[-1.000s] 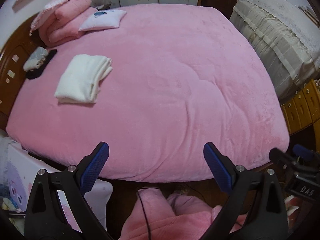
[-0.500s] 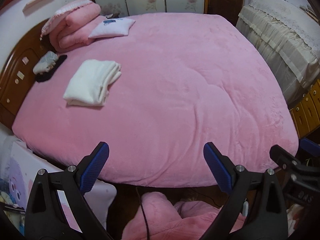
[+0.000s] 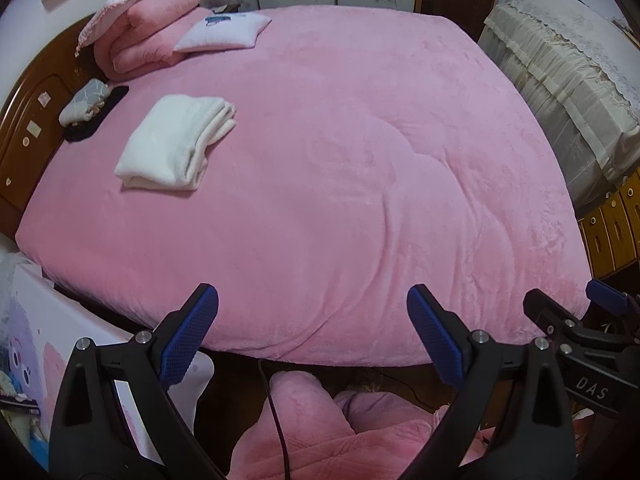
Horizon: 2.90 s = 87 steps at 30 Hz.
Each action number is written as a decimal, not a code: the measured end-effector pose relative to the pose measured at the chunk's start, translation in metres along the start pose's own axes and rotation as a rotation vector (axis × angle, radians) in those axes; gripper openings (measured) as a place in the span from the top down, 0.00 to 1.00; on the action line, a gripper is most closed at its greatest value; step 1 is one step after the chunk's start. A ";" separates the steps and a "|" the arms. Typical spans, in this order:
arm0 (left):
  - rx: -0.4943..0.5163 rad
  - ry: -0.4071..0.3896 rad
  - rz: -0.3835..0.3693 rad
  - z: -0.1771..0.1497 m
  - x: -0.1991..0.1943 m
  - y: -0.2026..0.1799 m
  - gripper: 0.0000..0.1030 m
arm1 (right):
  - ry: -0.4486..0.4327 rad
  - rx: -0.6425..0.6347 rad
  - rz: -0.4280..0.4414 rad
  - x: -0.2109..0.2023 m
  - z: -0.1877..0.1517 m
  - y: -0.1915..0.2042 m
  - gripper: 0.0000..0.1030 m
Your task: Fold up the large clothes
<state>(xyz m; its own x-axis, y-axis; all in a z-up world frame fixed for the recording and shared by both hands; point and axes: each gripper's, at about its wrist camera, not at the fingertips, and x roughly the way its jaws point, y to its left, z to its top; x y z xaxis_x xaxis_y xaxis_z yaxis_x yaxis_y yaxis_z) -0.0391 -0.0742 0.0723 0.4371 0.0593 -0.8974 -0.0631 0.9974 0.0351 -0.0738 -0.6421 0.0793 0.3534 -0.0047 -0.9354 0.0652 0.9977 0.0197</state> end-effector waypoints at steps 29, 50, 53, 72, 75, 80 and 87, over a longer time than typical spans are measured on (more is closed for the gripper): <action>-0.042 -0.023 -0.034 0.005 -0.001 0.007 0.01 | -0.087 -0.076 -0.031 -0.018 -0.002 0.050 0.00; -0.057 -0.026 -0.026 -0.005 -0.009 -0.001 0.01 | -0.091 -0.094 -0.020 -0.020 -0.004 0.045 0.00; -0.057 -0.021 -0.030 -0.006 -0.008 -0.003 0.01 | -0.084 -0.099 -0.020 -0.018 -0.006 0.045 0.00; -0.044 -0.047 -0.007 -0.007 -0.012 0.002 0.01 | -0.059 -0.104 -0.014 -0.005 0.010 0.032 0.00; -0.046 -0.046 -0.007 -0.007 -0.012 0.002 0.01 | -0.058 -0.107 -0.013 -0.003 0.015 0.029 0.00; -0.047 -0.047 -0.006 -0.005 -0.012 0.002 0.01 | -0.057 -0.112 -0.013 0.000 0.015 0.027 0.00; -0.043 -0.043 -0.007 -0.004 -0.013 0.002 0.01 | -0.055 -0.109 -0.014 0.002 0.015 0.027 0.00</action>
<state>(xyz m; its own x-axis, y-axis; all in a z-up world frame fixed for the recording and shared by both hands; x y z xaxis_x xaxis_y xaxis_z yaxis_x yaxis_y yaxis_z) -0.0484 -0.0731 0.0823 0.4756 0.0548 -0.8780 -0.0983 0.9951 0.0088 -0.0579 -0.6165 0.0835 0.4039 -0.0192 -0.9146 -0.0307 0.9989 -0.0346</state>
